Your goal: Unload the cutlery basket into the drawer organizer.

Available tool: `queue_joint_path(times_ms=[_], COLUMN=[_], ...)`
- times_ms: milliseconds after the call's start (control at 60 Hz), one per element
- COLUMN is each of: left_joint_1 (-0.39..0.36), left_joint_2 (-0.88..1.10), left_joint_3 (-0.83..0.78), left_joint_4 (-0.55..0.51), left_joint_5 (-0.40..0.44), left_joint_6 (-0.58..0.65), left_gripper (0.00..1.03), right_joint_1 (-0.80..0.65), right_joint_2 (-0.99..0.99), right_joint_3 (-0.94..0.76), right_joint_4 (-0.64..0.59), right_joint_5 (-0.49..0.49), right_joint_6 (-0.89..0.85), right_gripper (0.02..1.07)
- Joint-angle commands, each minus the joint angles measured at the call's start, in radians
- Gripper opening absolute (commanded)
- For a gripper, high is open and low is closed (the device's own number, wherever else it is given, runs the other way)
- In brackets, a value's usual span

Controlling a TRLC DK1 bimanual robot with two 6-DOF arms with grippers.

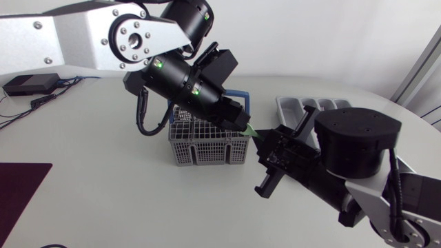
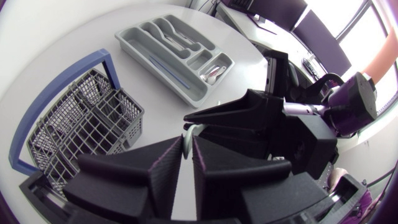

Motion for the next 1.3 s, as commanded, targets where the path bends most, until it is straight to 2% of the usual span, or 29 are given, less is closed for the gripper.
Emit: queue_joint_path(times_ms=[0, 17, 100, 233, 317, 367, 617, 767, 850, 1050, 1283], left_joint_1=[0.008, 0.008, 0.019, 0.048, 0.071, 0.082, 0.131, 0.184, 0.204, 0.243, 0.272], left_joint_2=[0.017, 0.017, 0.0, -0.037, -0.067, -0.086, -0.146, -0.193, -0.218, -0.267, -0.285], left_joint_3=[0.037, 0.037, 0.049, 0.067, 0.07, 0.067, -0.025, -0.094, -0.138, -0.235, -0.295], left_joint_4=[-0.002, -0.002, -0.002, 0.004, 0.004, 0.007, 0.05, 0.081, 0.113, 0.168, 0.193], left_joint_5=[0.017, 0.017, 0.017, 0.017, 0.009, -0.017, -0.142, -0.19, -0.21, -0.247, -0.248], left_joint_6=[-0.023, -0.023, -0.028, -0.028, -0.018, 0.002, 0.091, 0.143, 0.164, 0.212, 0.236], left_gripper=[0.44, 0.44, 0.63, 0.86, 0.93, 0.98, 0.98, 0.98, 0.98, 0.98, 0.98], right_joint_1=[0.004, 0.004, 0.004, -0.002, -0.037, -0.1, -0.398, -0.641, -0.756, -1.014, -1.197], right_joint_2=[-0.006, -0.006, -0.028, -0.068, -0.108, -0.143, -0.233, -0.23, -0.221, -0.091, 0.113], right_joint_3=[0.007, 0.007, -0.001, -0.016, -0.029, -0.036, -0.079, -0.087, -0.084, -0.047, 0.014], right_joint_4=[-0.022, -0.022, -0.041, -0.084, -0.131, -0.177, -0.329, -0.435, -0.485, -0.576, -0.581], right_joint_5=[0.0, 0.0, -0.012, -0.043, -0.096, -0.173, -0.495, -0.713, -0.799, -0.931, -0.957], right_joint_6=[-0.008, -0.008, -0.008, -0.01, -0.013, -0.022, -0.149, -0.318, -0.418, -0.711, -0.95], right_gripper=[0.12, 0.12, 0.12, 0.12, 0.12, 0.12, 0.12, 0.12, 0.12, 0.12, 0.12])
